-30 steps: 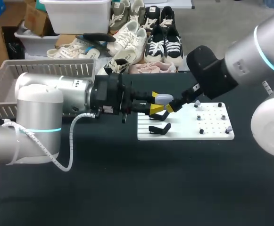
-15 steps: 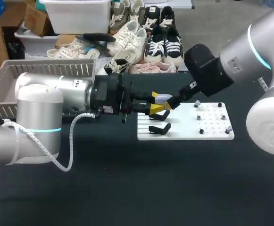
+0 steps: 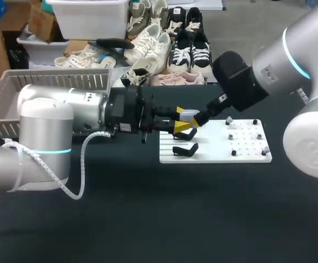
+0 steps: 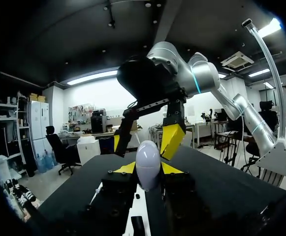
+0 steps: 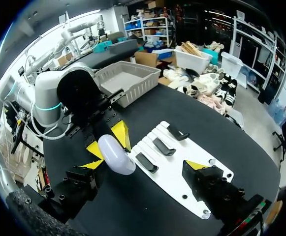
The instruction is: Pick up each earbud case from the left stands, insert the matching earbuds, close the lid, and place the case in the box.
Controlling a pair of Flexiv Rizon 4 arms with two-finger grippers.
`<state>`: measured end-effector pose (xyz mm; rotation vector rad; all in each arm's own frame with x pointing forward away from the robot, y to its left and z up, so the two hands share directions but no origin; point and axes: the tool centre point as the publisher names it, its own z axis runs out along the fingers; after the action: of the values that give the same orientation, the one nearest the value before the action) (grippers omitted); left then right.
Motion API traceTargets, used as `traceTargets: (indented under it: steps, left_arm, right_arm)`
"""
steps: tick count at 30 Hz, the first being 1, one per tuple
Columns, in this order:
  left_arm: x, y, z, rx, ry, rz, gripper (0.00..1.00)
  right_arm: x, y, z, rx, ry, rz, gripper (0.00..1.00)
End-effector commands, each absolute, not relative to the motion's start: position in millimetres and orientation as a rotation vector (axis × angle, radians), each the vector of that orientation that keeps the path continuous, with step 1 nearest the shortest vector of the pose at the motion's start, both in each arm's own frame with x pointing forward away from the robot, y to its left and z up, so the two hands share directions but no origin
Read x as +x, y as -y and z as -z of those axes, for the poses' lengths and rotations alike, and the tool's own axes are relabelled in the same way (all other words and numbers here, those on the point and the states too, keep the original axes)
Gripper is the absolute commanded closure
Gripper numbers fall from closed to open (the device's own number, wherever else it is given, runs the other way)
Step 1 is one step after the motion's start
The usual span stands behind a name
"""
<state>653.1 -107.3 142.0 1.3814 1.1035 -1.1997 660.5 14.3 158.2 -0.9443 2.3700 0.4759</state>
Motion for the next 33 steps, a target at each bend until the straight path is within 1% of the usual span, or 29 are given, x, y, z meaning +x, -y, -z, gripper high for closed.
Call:
traceTargets:
  steps: [1,18,27,33]
  left_arm:
    - [653,107,-142,1.38,-1.103,1.197,1.0]
    - [653,107,-142,1.38,-1.103,1.197,1.0]
    - [653,107,-142,1.38,-1.103,1.197,1.0]
    - [653,107,-142,1.38,-1.103,1.197,1.0]
  right_arm:
    - [660,-16,-158,-0.934,-2.374,-0.459,0.0]
    - [668,-16,-176,-0.912,-2.35,-0.448,0.0]
    - [667,-5,-199,-0.85,-2.359,-0.202,0.0]
    - [656,19,-202,-0.896,-2.407,0.025,0.0]
